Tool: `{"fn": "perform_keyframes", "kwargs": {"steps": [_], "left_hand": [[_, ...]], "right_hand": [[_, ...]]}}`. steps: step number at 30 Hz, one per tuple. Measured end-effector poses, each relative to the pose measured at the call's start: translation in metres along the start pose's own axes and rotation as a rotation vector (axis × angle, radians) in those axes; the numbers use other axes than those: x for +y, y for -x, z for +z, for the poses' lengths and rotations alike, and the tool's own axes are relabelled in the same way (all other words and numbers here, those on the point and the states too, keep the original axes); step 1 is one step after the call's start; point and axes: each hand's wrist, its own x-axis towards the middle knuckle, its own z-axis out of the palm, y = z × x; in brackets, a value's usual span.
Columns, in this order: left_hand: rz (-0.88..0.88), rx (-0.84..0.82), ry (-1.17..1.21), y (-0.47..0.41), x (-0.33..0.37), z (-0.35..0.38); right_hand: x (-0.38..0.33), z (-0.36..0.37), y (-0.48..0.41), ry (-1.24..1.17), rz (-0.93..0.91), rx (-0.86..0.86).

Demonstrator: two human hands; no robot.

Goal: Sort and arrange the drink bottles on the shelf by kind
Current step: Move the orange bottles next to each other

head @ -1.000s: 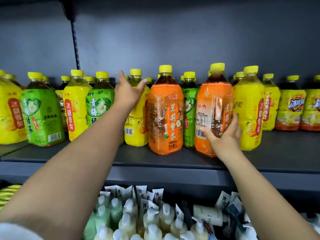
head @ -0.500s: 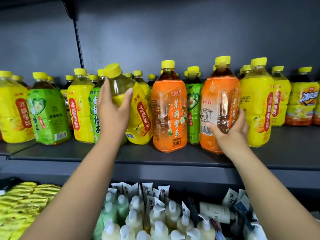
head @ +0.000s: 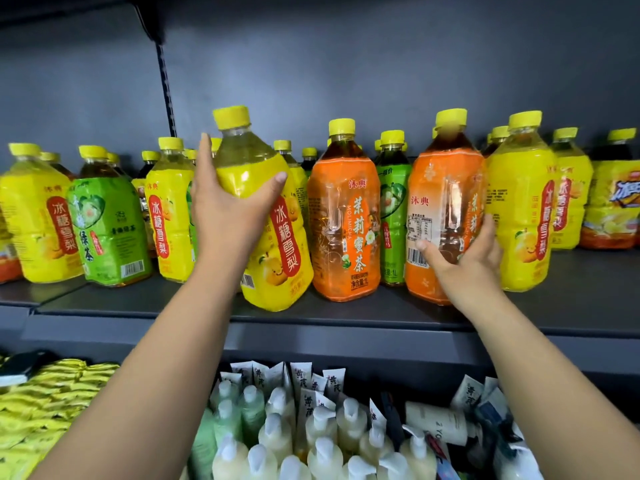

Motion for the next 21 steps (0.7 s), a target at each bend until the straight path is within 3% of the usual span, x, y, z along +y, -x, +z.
{"fn": "perform_keyframes", "kwargs": {"steps": [4, 9, 13, 15, 21], "left_hand": [[-0.099, -0.104, -0.047, -0.011, -0.002, 0.016], [-0.078, -0.121, -0.099, 0.018, -0.018, 0.016], [-0.159, -0.144, -0.044, 0.052, -0.037, 0.010], [-0.165, -0.116, -0.007, 0.059, -0.035, 0.008], [-0.124, -0.084, 0.177, 0.096, -0.003, 0.001]], "right_hand": [[0.000, 0.000, 0.001, -0.025, 0.036, -0.041], [0.001, -0.016, 0.008, 0.006, -0.009, -0.057], [0.009, -0.049, 0.006, -0.098, -0.139, 0.362], [0.014, -0.058, -0.011, -0.131, -0.061, 0.424], [0.036, -0.059, -0.066, -0.276, 0.222, 0.117]]}}
